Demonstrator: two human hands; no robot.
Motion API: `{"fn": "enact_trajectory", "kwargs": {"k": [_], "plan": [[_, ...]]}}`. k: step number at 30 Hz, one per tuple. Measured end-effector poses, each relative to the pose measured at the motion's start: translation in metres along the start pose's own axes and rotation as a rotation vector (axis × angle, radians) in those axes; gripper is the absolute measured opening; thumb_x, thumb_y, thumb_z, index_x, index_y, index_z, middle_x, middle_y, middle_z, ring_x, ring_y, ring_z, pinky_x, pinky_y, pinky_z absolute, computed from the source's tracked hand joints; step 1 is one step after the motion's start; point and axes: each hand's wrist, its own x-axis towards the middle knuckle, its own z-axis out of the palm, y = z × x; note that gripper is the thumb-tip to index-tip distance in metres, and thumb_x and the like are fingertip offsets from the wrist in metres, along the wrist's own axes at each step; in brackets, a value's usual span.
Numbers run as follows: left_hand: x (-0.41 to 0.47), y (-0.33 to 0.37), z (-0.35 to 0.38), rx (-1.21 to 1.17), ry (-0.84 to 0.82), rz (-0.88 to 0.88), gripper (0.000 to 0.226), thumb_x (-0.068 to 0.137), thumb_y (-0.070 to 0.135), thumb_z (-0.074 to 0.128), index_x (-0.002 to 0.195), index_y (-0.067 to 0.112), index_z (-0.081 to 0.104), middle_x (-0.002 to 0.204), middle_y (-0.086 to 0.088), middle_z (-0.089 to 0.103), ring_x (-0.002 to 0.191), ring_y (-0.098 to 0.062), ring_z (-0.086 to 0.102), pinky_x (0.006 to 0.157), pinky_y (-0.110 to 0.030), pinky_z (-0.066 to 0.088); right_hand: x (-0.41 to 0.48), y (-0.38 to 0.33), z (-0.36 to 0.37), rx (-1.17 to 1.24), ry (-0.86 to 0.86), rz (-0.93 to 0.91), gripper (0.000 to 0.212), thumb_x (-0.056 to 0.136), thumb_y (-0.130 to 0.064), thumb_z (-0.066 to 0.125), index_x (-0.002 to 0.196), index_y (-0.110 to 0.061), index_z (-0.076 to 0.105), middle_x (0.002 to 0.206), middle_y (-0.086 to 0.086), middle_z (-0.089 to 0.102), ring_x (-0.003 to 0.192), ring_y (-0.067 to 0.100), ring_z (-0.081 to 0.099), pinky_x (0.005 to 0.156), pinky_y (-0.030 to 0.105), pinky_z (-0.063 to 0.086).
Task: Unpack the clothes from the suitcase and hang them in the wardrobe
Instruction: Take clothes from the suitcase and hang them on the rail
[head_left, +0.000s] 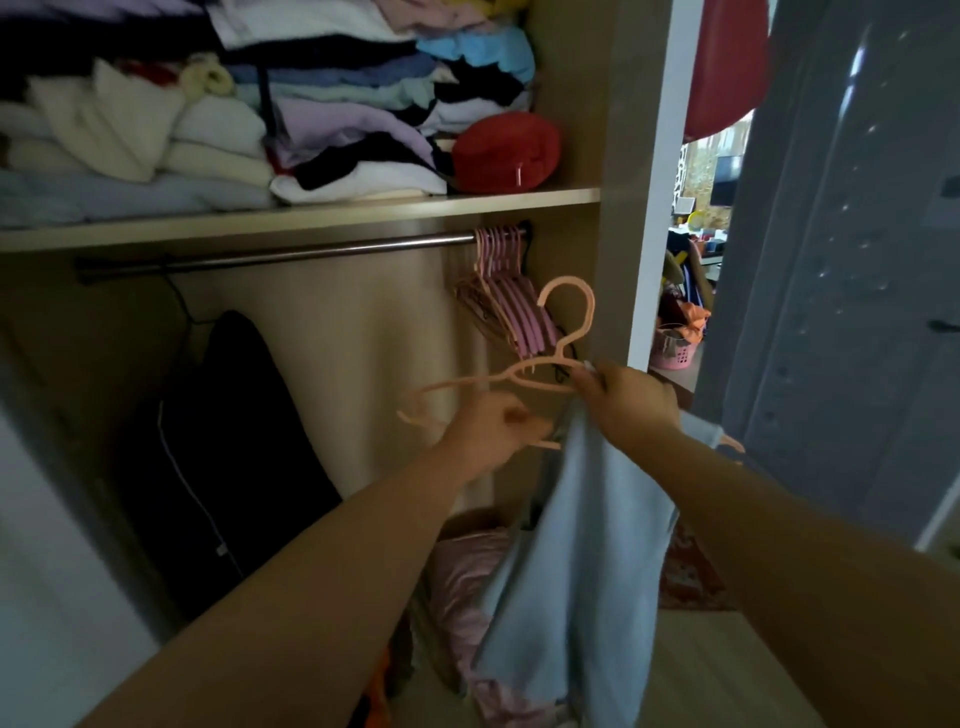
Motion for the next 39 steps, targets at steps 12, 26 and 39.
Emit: {"fn": "enact_trajectory", "kwargs": {"k": [12,26,39], "plan": [[-0.027,-0.007,-0.003,-0.394,-0.129,-0.283,0.029,0.082,-0.009,0.06,0.069,0.014,0.049,0.079,-0.012,0.06,0.072,-0.018,0.058,0.064,-0.02,0.047,0.003,-0.032,-0.008,0.252,0.076,0.052,0.043,0.096,-0.053,0.031,0.081,-0.019,0.052,0.078,0.006,0.055,0.091,0.037,0.059,0.087,0.045,0.045],[-0.05,-0.052,0.009,0.148,-0.418,-0.463,0.039,0.094,0.024,0.049,0.13,0.008,0.052,0.125,-0.013,0.056,0.11,-0.024,0.057,0.094,-0.031,0.048,0.002,-0.086,-0.035,0.847,0.075,-0.153,0.044,0.085,-0.06,0.044,0.095,-0.025,0.068,0.092,0.001,0.071,0.094,0.021,0.065,0.09,0.05,0.049],[-0.043,-0.106,-0.042,0.497,-0.396,-0.541,0.03,0.091,0.011,0.051,0.116,-0.004,0.057,0.123,-0.021,0.056,0.111,-0.031,0.058,0.076,-0.026,0.045,-0.006,-0.017,-0.015,0.502,0.118,-0.034,0.04,0.094,-0.049,0.043,0.09,-0.015,0.064,0.078,0.006,0.06,0.085,0.027,0.058,0.076,0.042,0.046]]}}
